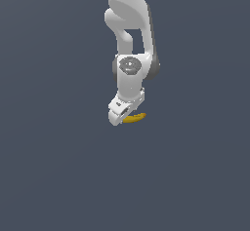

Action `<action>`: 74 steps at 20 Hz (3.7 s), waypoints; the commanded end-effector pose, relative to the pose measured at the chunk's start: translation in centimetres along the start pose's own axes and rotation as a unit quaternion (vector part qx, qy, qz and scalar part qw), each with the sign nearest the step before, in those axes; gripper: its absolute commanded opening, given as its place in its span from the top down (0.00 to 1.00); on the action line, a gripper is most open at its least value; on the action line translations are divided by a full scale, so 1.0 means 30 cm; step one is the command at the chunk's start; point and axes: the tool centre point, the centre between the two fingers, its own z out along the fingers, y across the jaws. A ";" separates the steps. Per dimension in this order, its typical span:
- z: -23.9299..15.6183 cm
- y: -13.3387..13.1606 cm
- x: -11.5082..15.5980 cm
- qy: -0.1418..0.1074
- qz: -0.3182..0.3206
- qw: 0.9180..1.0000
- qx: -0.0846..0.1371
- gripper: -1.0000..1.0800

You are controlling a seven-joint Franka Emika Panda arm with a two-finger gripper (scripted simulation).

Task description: Pick up the object and move it to a goal position.

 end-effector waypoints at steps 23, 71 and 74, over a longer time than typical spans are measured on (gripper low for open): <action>0.089 -0.096 -0.065 0.007 -0.323 0.946 -0.010 0.04; 0.223 -0.110 -0.036 0.008 -0.359 0.933 -0.012 1.00; 0.185 -0.114 -0.004 0.009 -0.359 0.933 -0.012 1.00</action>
